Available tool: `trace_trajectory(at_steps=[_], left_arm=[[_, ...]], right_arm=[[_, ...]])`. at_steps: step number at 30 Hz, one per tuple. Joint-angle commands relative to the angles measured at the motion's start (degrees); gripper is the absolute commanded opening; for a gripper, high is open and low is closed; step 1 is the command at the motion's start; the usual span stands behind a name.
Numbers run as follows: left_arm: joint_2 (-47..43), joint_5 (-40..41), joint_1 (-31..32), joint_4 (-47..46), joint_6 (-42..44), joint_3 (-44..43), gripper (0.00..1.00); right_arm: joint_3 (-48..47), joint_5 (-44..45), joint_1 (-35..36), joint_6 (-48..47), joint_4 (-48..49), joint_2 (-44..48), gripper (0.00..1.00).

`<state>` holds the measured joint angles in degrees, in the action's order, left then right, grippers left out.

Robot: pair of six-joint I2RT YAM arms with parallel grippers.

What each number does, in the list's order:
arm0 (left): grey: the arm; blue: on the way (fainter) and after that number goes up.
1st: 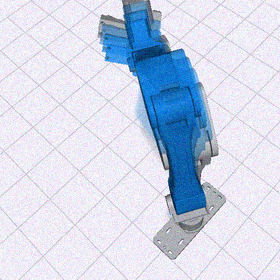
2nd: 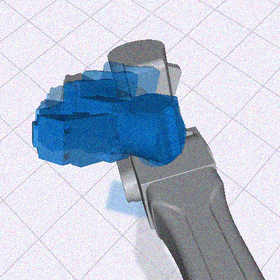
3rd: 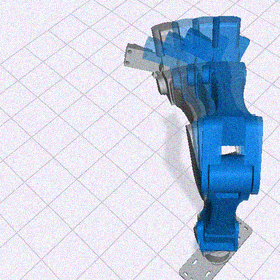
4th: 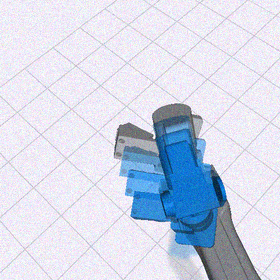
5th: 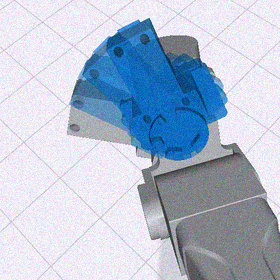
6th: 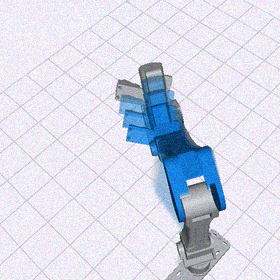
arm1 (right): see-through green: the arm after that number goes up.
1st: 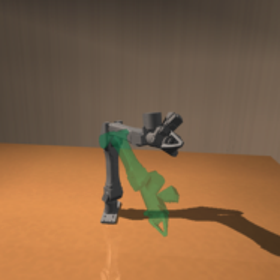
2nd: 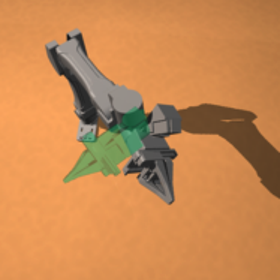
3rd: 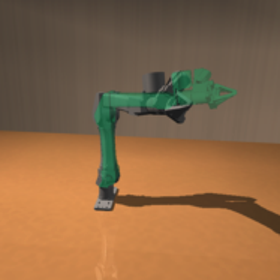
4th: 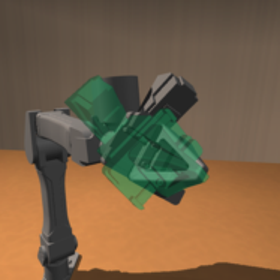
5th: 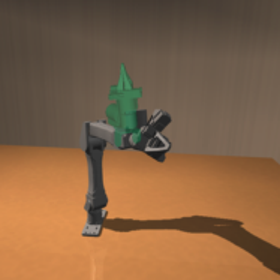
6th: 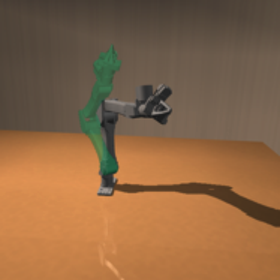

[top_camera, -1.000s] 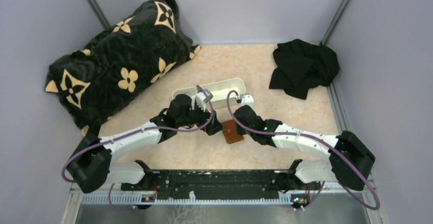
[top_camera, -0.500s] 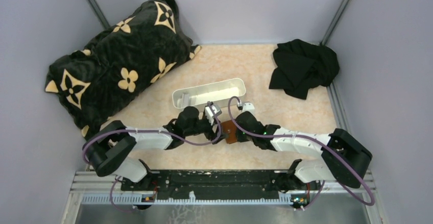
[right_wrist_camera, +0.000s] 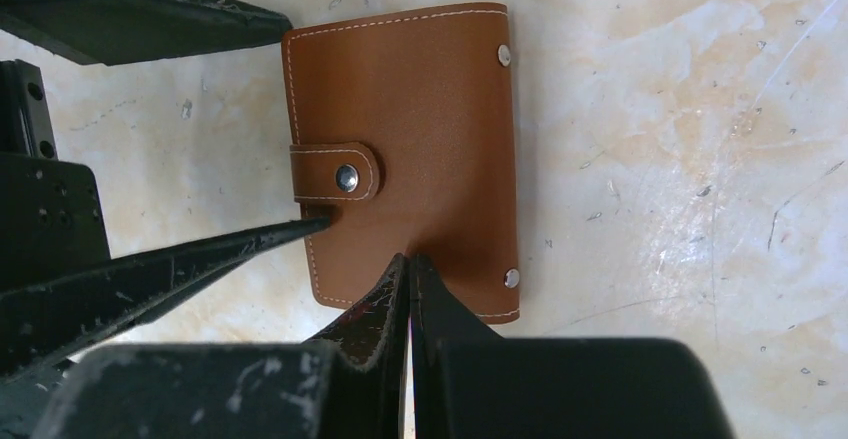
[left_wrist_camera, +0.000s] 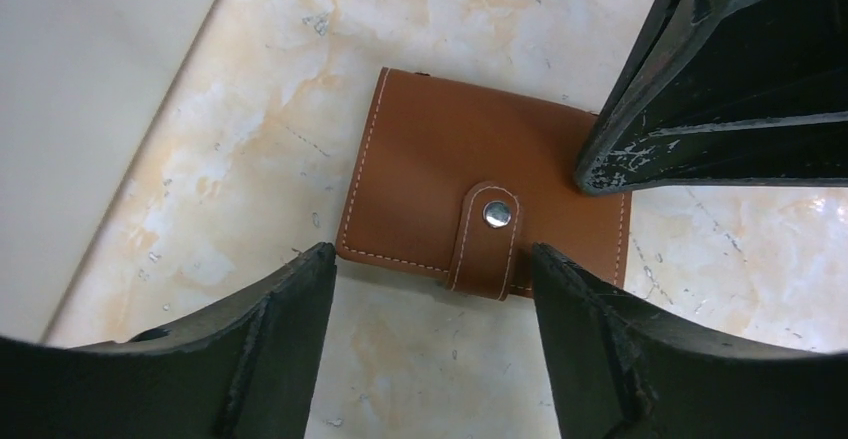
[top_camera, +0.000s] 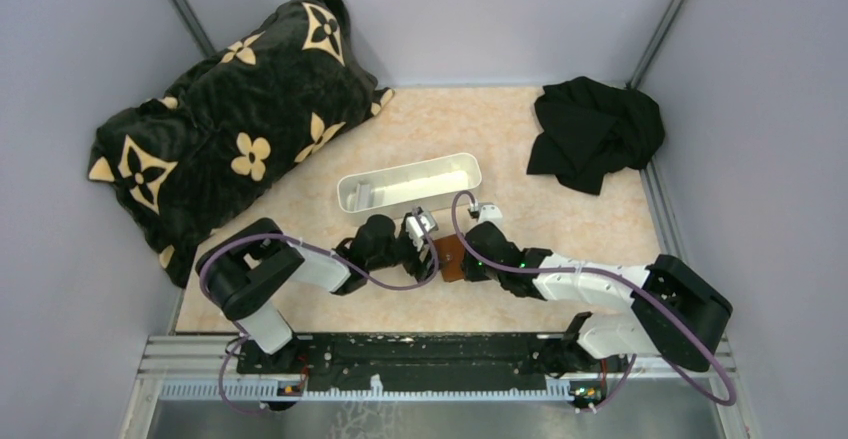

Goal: Take the credit cards out of the card holder

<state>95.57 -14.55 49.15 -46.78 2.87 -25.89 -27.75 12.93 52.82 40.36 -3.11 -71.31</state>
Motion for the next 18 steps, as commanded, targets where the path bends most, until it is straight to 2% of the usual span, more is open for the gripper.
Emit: trace_trajectory(at_steps=[1,6,9,11,15,18], left_arm=[[0.31,0.19,0.15,-4.76,0.68,-1.16,0.71],[1.2,-0.11,0.24,-4.31,0.77,-1.63,0.4],[1.59,-0.04,0.76,-4.23,0.96,-1.69,0.38],[1.21,0.23,1.21,-3.83,1.08,-1.5,0.4],[-1.92,0.56,2.72,-2.52,0.67,-1.01,0.65],[-3.39,0.25,4.17,-1.03,1.8,-1.5,0.72]], right_arm=[[-0.1,-1.02,0.11,0.77,-0.16,-0.12,0.0],[-0.33,-1.16,0.1,0.77,-0.13,-0.94,0.0],[-0.24,-1.25,0.1,0.77,-0.2,-0.94,0.0],[-0.13,-1.03,0.09,0.78,-0.46,-0.86,0.0],[0.11,-0.51,0.09,1.22,-0.76,-0.45,0.0],[0.55,-0.1,0.09,2.37,-0.35,0.48,0.0]])
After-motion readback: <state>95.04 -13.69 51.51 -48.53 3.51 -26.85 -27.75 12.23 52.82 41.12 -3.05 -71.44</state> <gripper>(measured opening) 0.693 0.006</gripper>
